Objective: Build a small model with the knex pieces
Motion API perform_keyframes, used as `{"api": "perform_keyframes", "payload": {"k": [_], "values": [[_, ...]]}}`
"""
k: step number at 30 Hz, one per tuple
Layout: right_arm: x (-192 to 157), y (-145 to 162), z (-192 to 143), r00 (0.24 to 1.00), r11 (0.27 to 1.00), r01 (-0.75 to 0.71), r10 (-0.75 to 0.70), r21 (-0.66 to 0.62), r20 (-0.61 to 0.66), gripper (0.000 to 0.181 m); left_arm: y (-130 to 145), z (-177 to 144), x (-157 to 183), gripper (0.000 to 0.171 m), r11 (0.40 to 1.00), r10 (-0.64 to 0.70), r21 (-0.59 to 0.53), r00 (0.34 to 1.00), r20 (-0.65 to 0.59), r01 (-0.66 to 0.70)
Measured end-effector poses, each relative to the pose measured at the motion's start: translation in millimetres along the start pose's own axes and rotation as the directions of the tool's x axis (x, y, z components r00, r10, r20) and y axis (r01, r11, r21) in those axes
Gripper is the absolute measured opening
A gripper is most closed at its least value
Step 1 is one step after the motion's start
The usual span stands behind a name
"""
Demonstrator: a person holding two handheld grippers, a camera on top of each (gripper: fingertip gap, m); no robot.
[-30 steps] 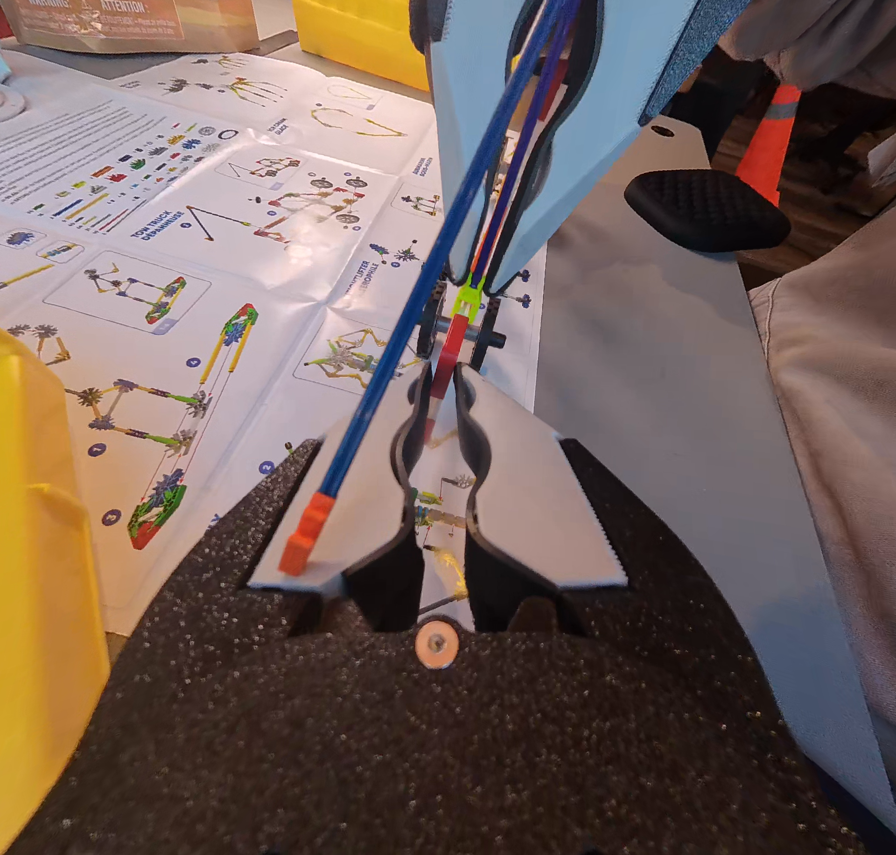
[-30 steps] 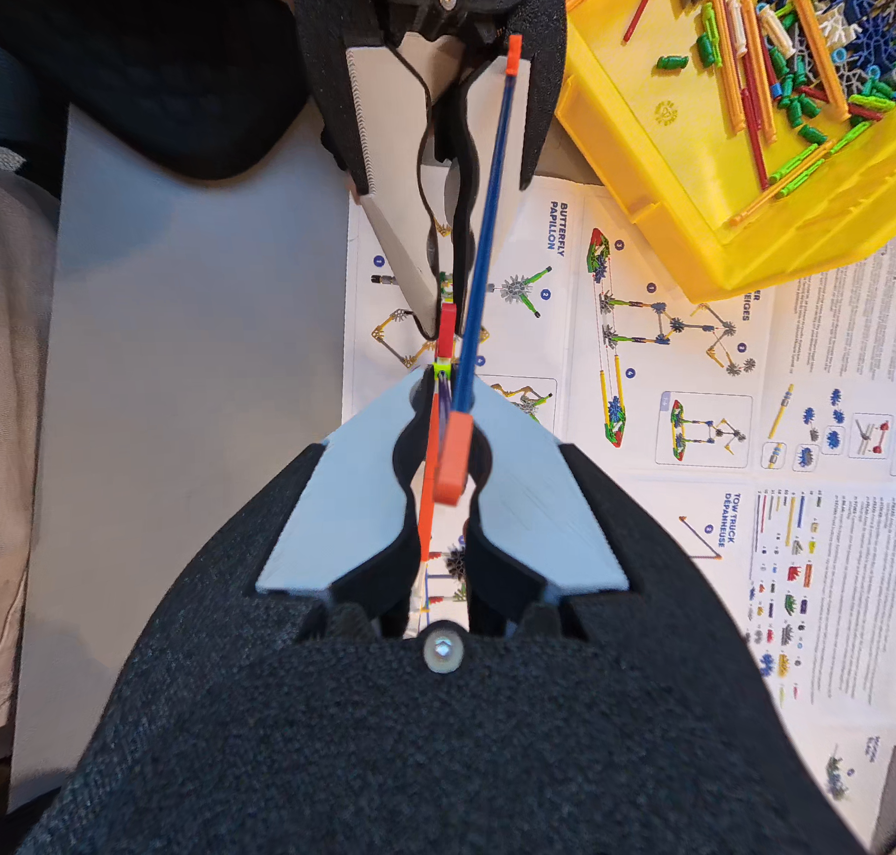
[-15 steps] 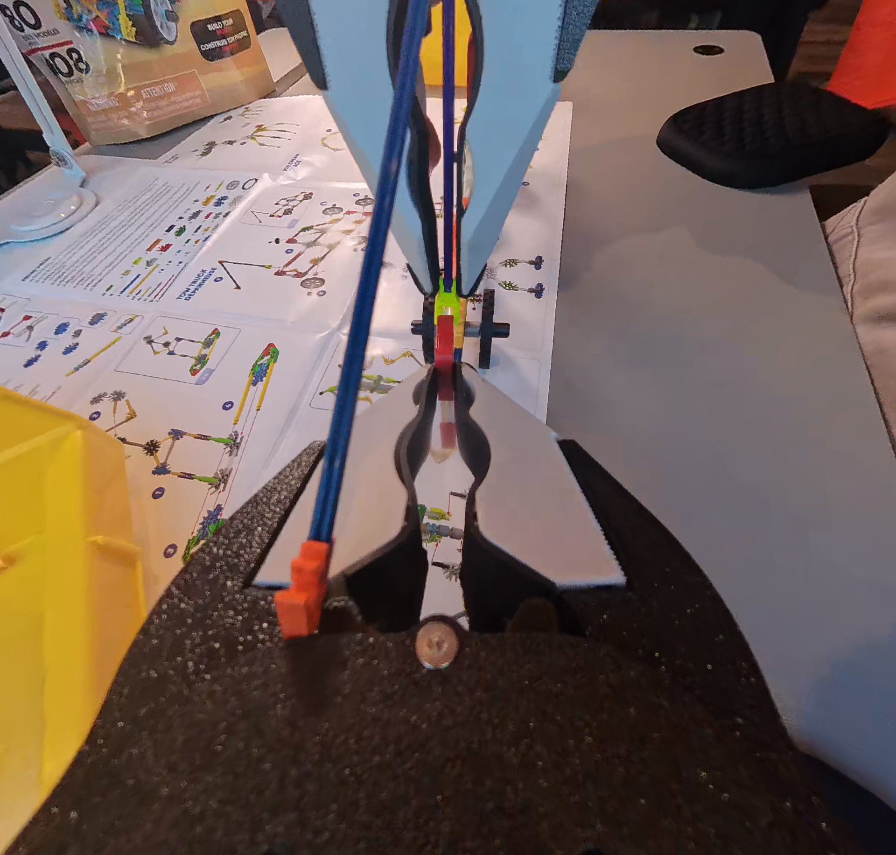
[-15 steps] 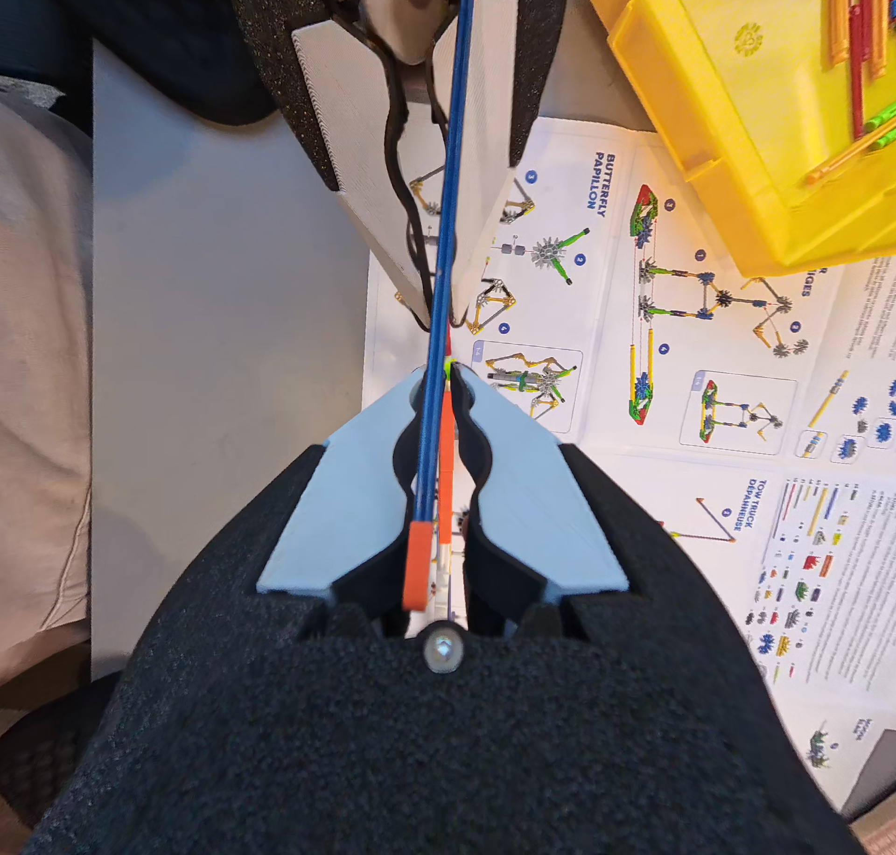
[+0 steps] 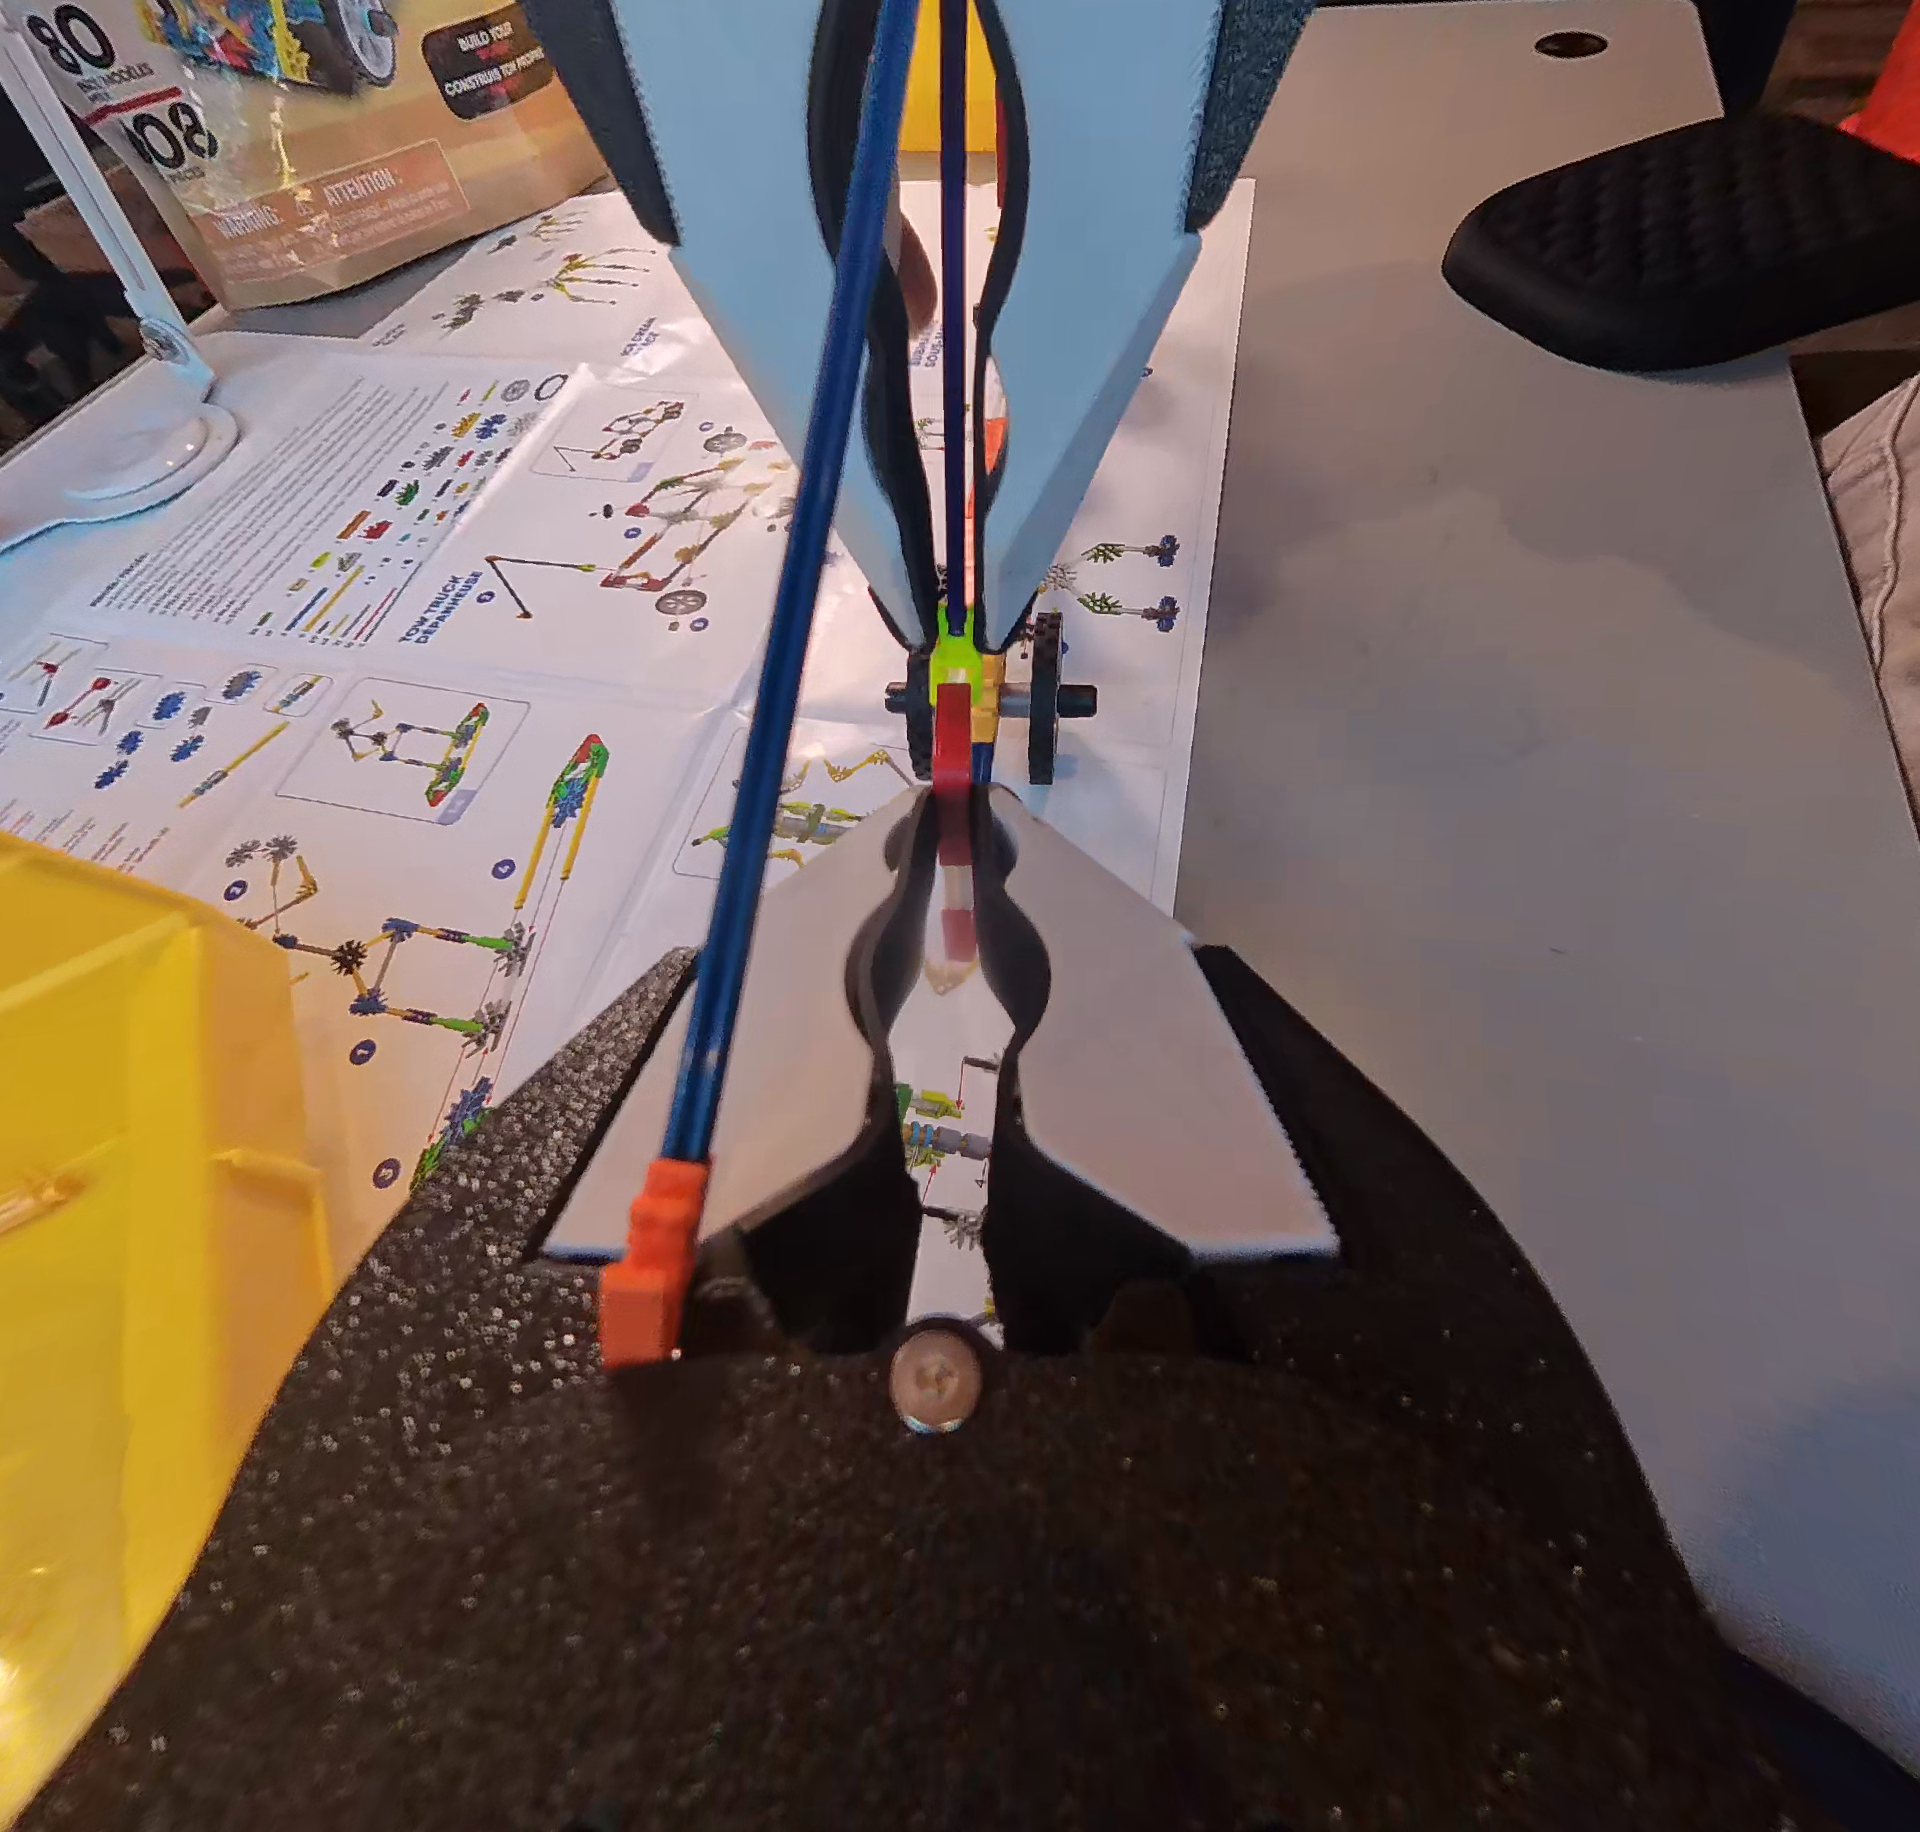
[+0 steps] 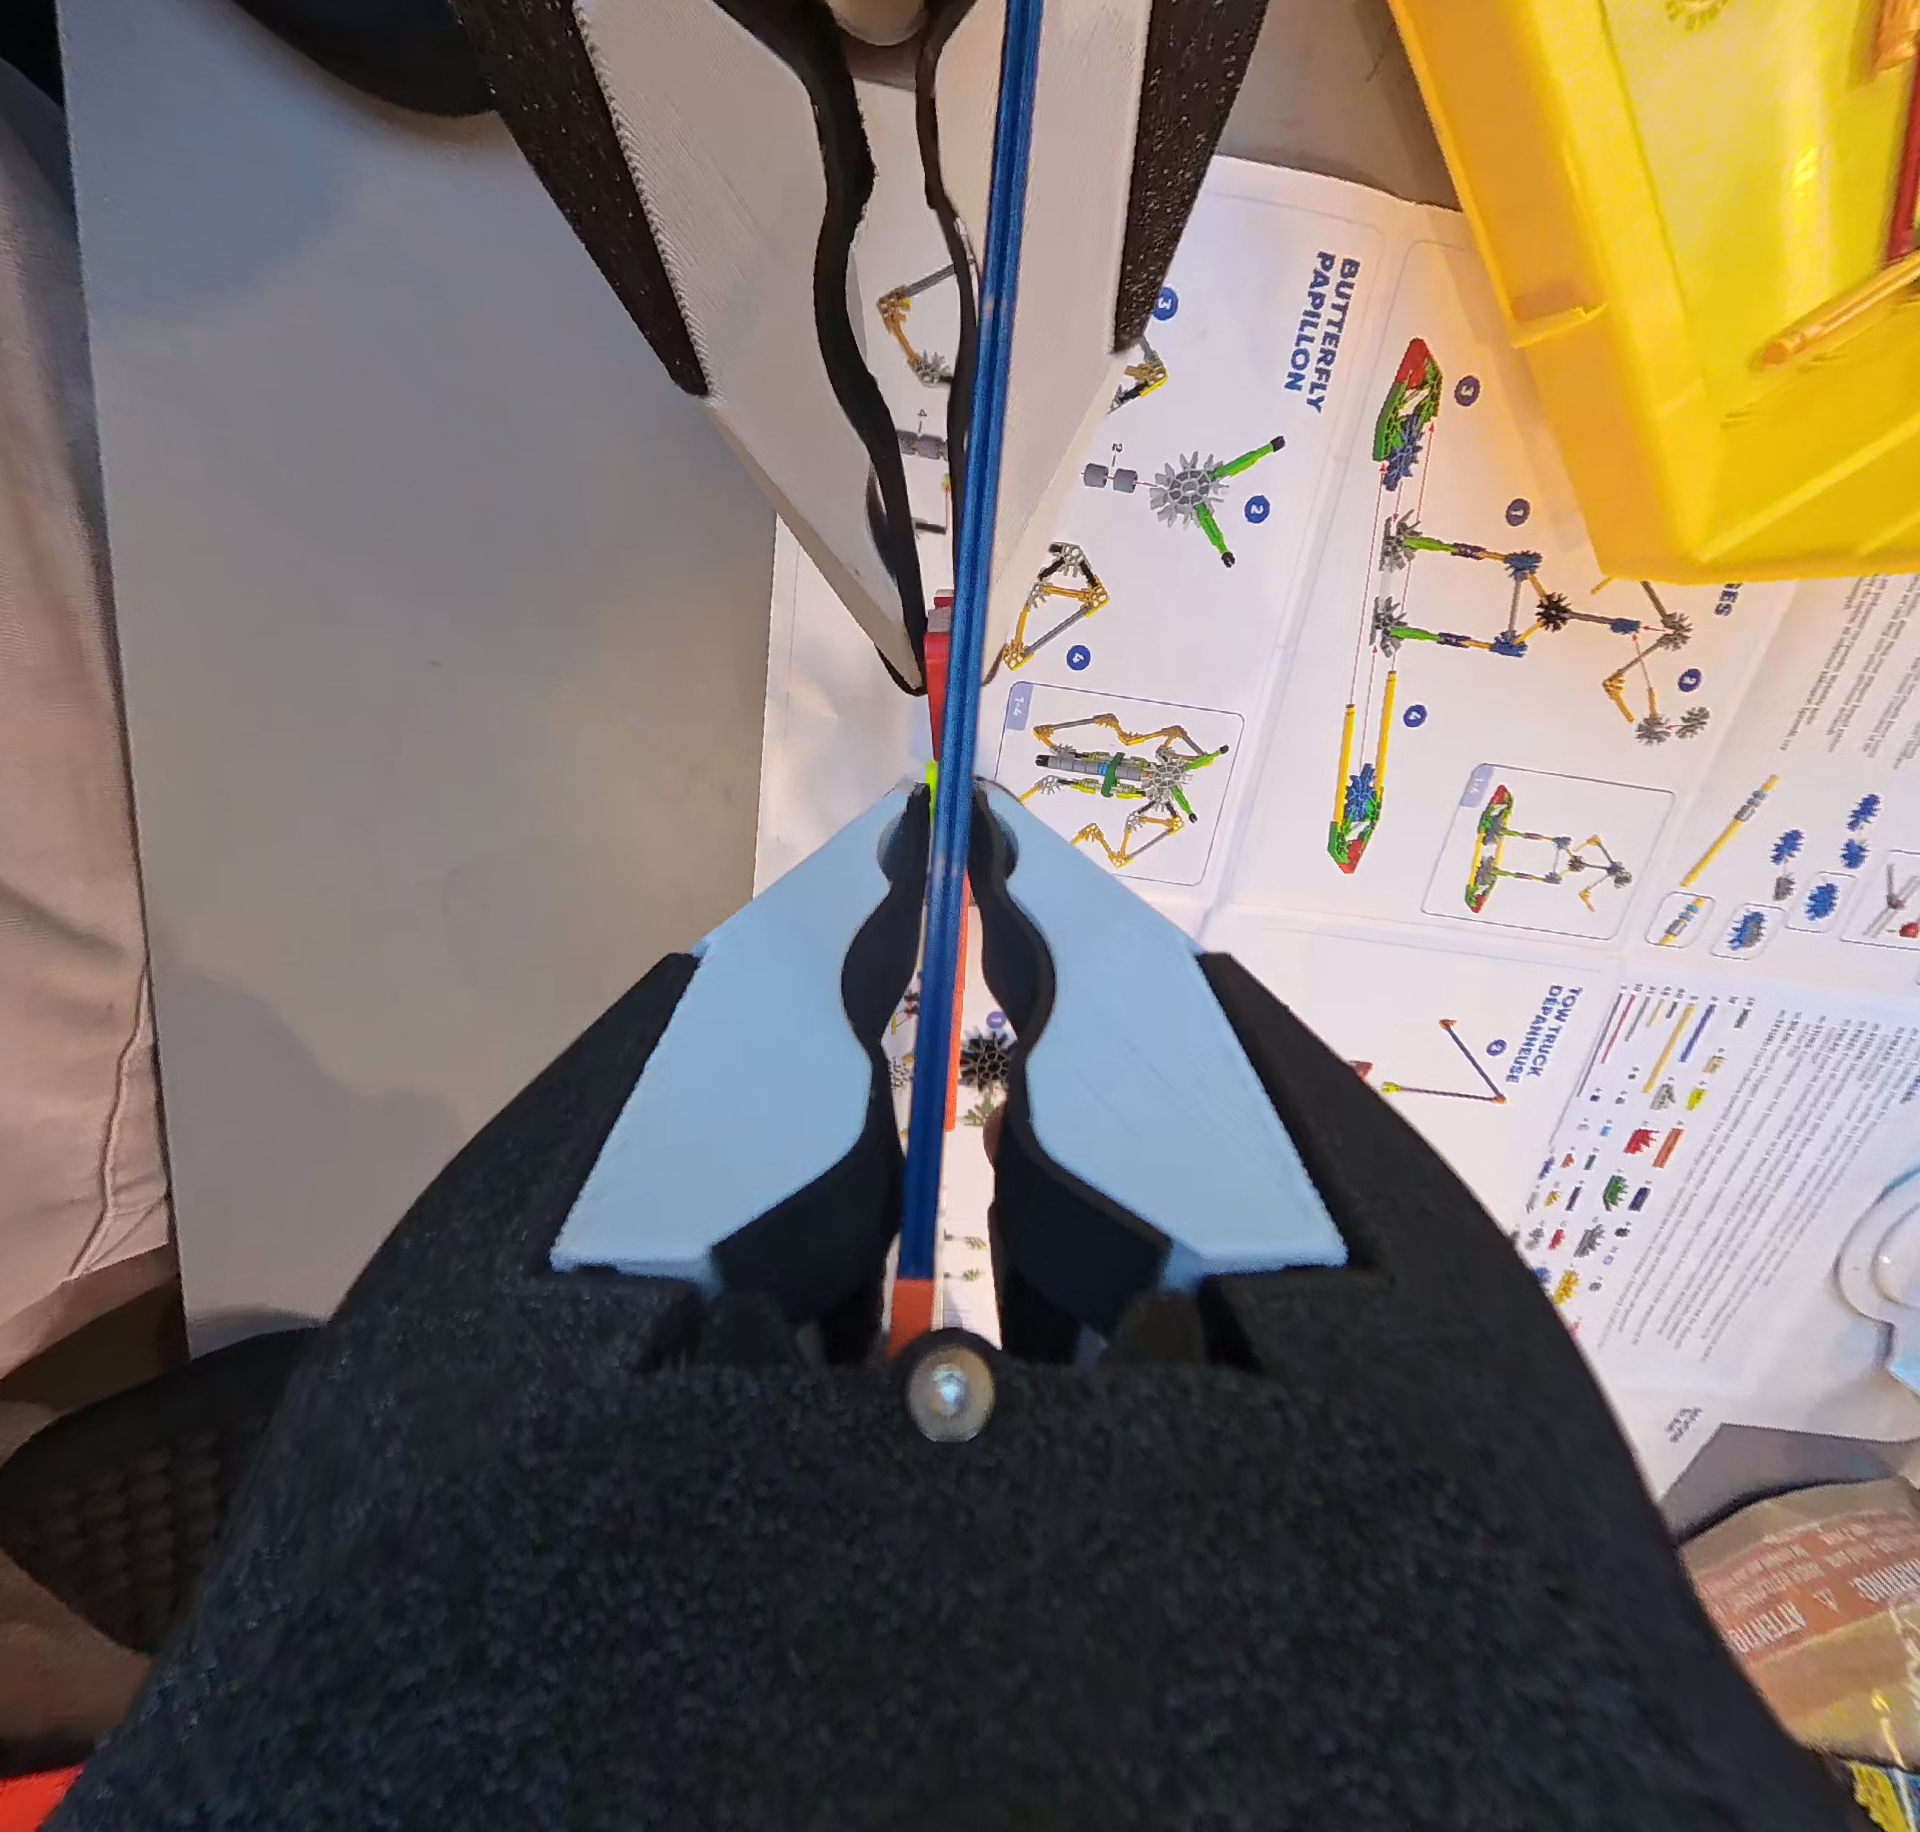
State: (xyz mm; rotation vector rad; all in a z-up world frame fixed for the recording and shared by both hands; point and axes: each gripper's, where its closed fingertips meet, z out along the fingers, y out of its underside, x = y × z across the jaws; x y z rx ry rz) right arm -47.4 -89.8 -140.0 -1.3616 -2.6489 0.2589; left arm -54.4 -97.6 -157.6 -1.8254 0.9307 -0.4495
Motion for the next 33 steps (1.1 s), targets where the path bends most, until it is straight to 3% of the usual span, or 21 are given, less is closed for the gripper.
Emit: {"api": "perform_keyframes", "payload": {"k": [9, 15, 21, 27, 33], "values": [[1.4, -0.3, 1.6, 0.999, 1.000, -0.021, 0.021, -0.004, 0.042, 0.004, -0.8, -0.6, -0.5, 0.000, 0.999, -0.042, 0.010, 0.999, -0.010, 0.042], [2.1, -0.7, 4.2, 0.996, 0.997, -0.064, 0.061, 0.044, 0.067, 0.005, 0.1, 0.8, -1.3, 0.001, 0.999, -0.052, -0.002, 0.998, -0.020, 0.052], [8.9, -2.4, -1.3, 0.994, 0.985, -0.107, 0.102, 0.132, 0.044, 0.005, -1.1, -2.2, -7.0, 0.005, 0.989, -0.128, 0.061, 0.990, -0.058, 0.132], [10.2, 6.1, -2.5, 0.984, 0.970, -0.171, 0.160, 0.174, 0.074, 0.005, 10.8, -4.0, -6.2, 0.021, 0.990, -0.133, 0.027, 0.988, -0.079, 0.135], [8.1, 11.3, -3.5, 0.991, 0.987, -0.127, 0.123, 0.094, 0.051, 0.005, -1.7, 15.5, -5.3, 0.005, 0.991, -0.129, 0.031, 0.991, -0.036, 0.130]]}}
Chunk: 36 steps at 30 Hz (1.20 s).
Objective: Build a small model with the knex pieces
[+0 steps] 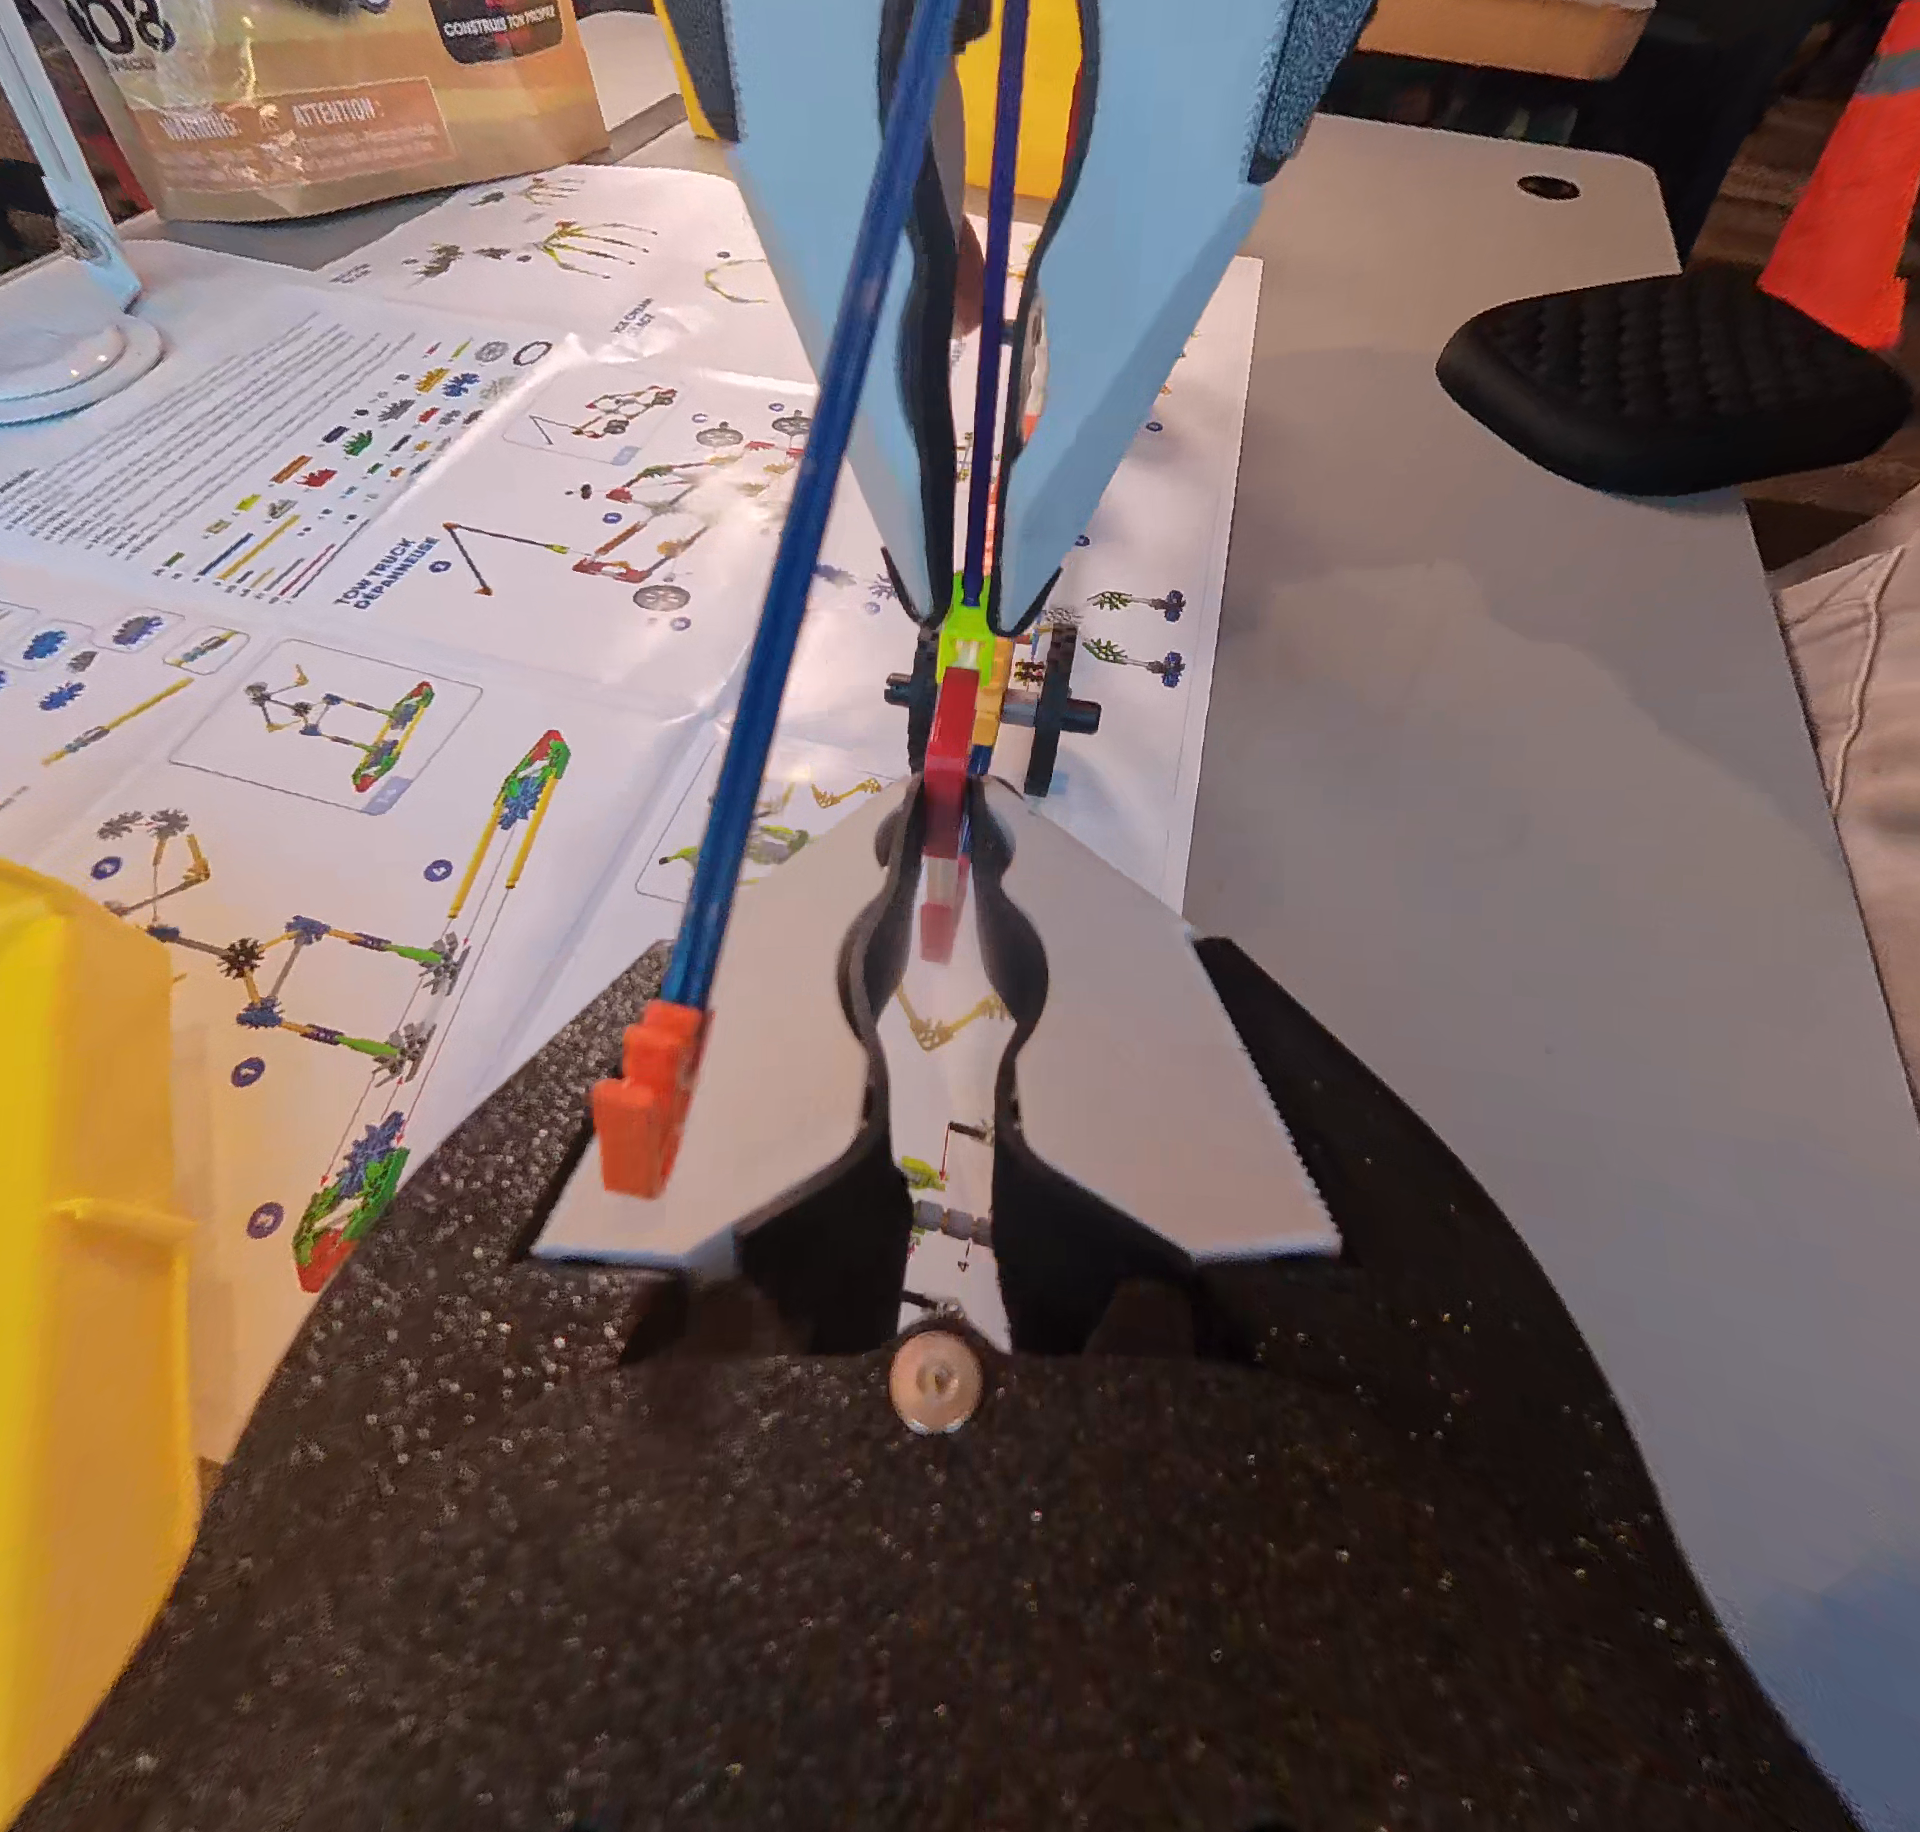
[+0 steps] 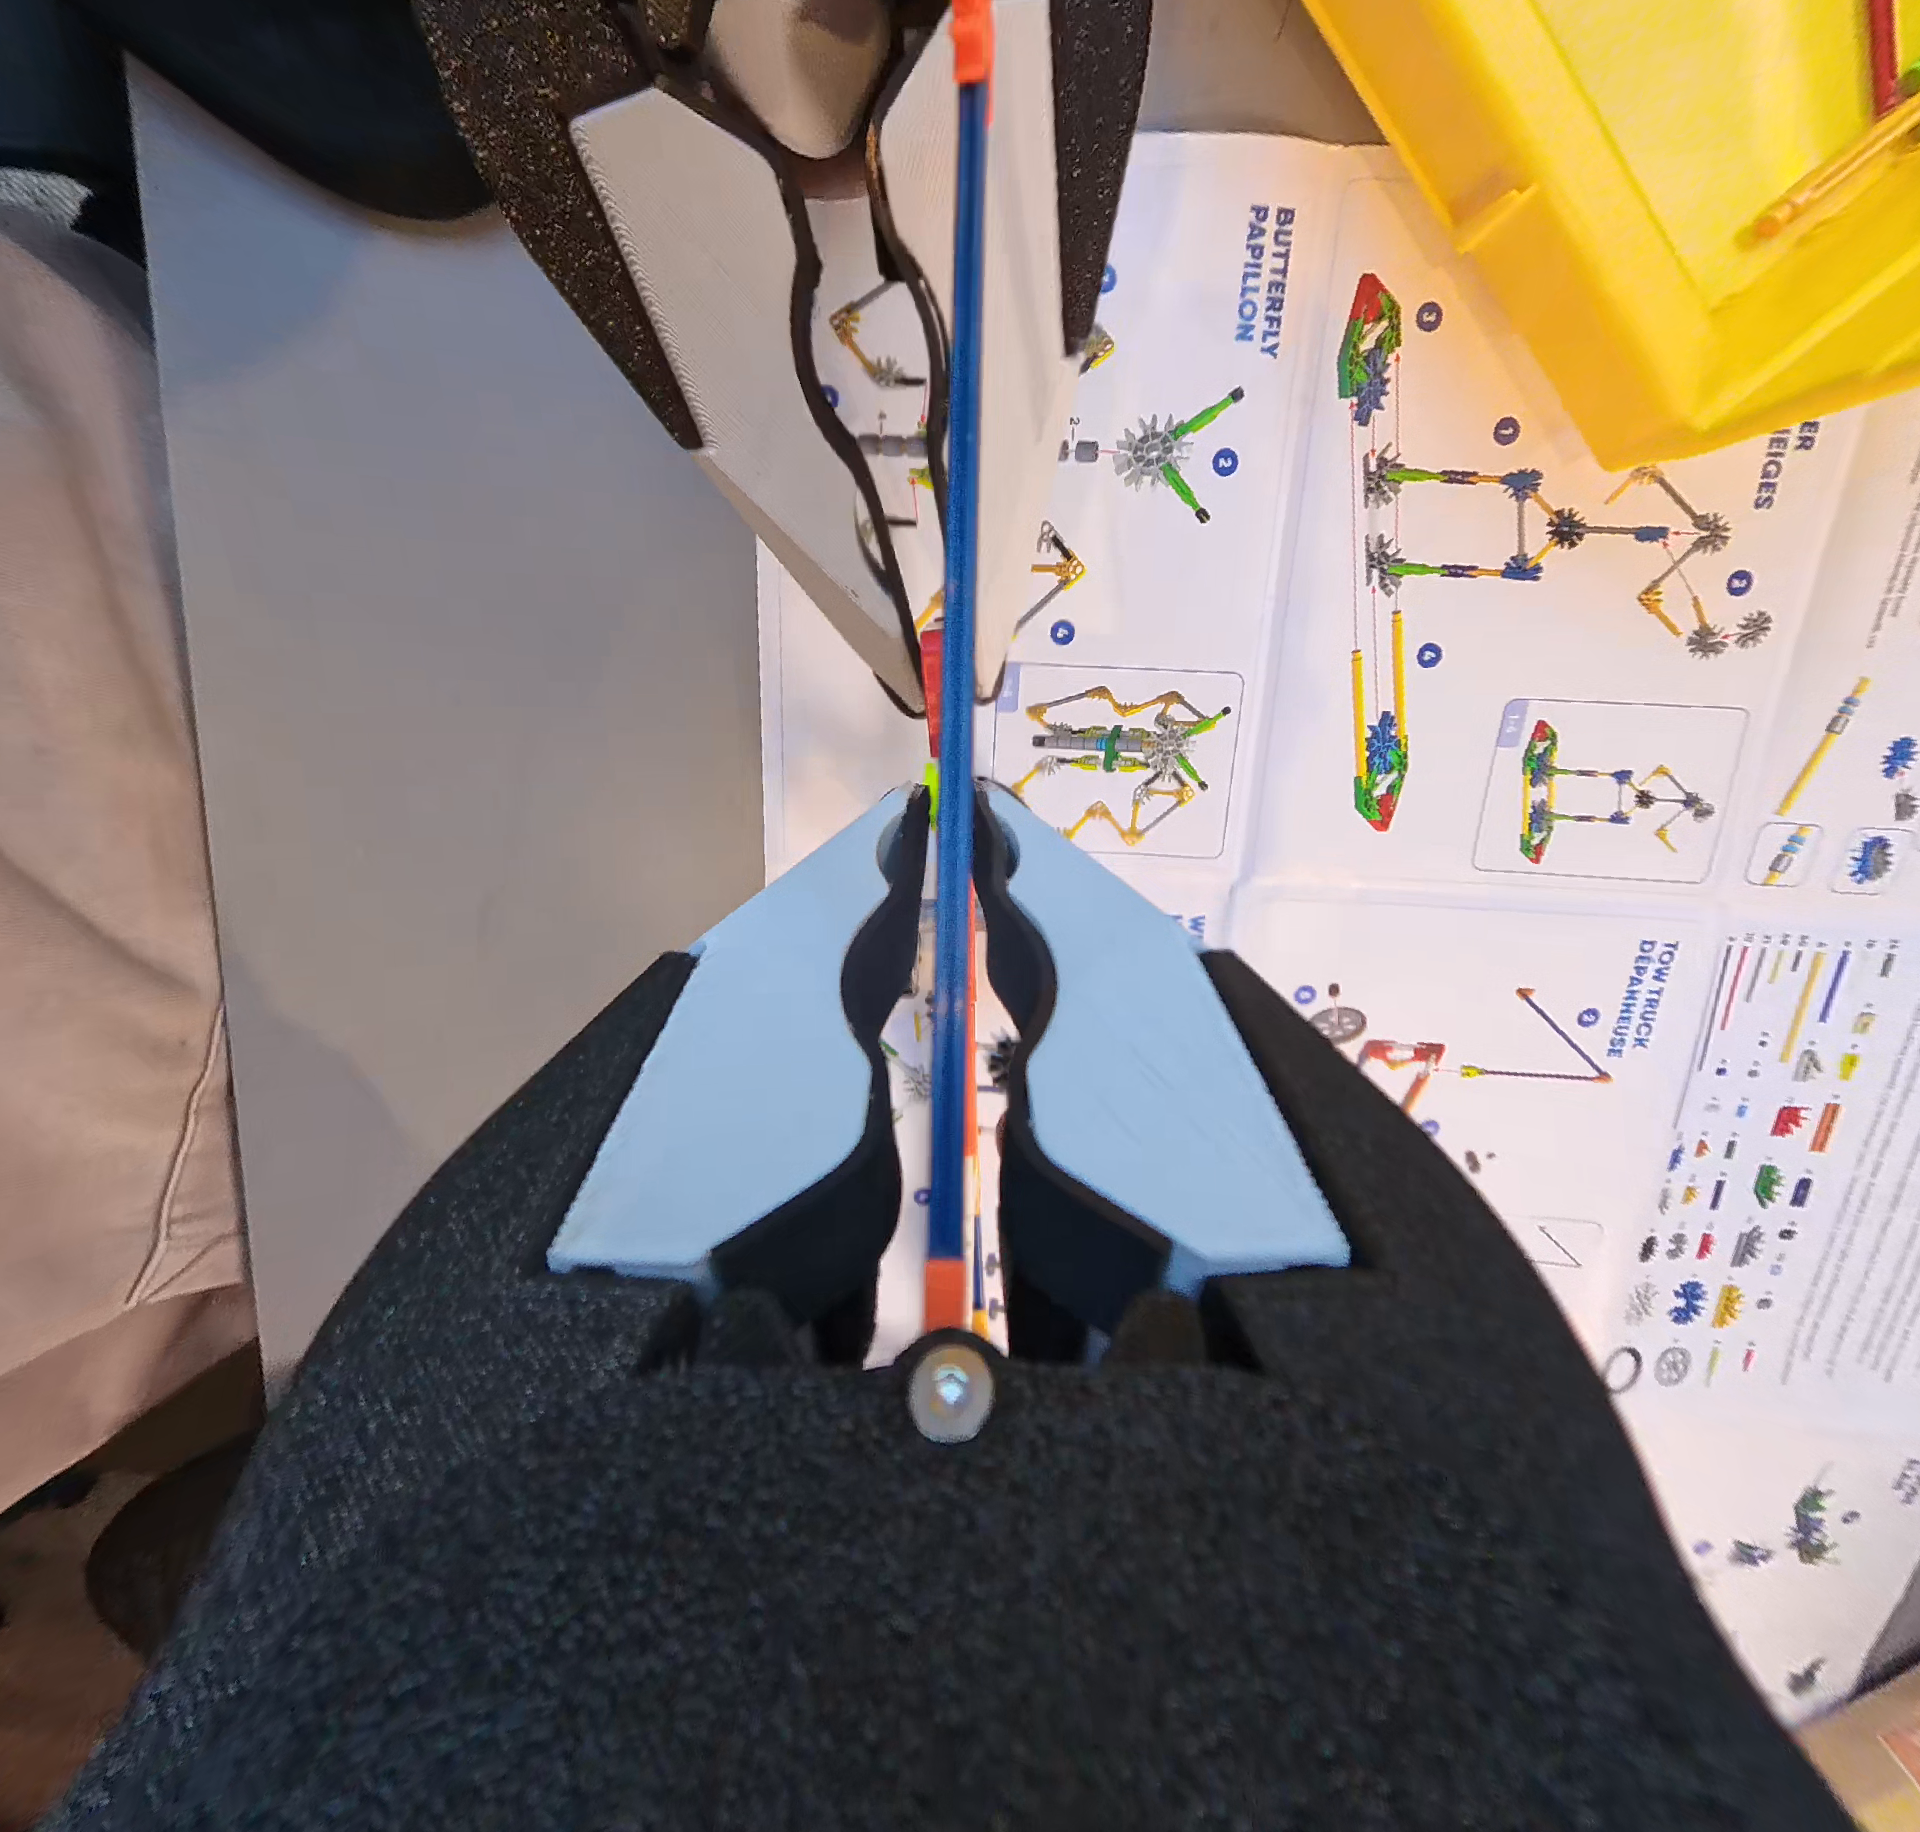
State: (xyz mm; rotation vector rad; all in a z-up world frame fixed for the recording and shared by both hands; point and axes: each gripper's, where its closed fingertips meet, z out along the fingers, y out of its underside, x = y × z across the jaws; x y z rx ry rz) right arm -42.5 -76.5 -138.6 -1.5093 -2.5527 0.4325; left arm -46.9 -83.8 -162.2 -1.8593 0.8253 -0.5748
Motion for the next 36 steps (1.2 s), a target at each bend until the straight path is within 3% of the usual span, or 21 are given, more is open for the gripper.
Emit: {"api": "perform_keyframes", "payload": {"k": [15, 36], "values": [[-3.0, 2.0, 0.1, 0.992, 0.976, 0.118, -0.124, -0.185, -0.021, 0.005, -1.1, 0.0, 3.5, 0.003, 1.000, -0.007, 0.016, 1.000, -0.014, 0.007], [-3.1, -4.3, 10.1, 0.998, 0.998, 0.039, -0.037, -0.049, 0.047, 0.005, 0.5, -3.6, 2.9, 0.001, 0.999, -0.045, -0.020, 0.999, -0.016, 0.044]]}}
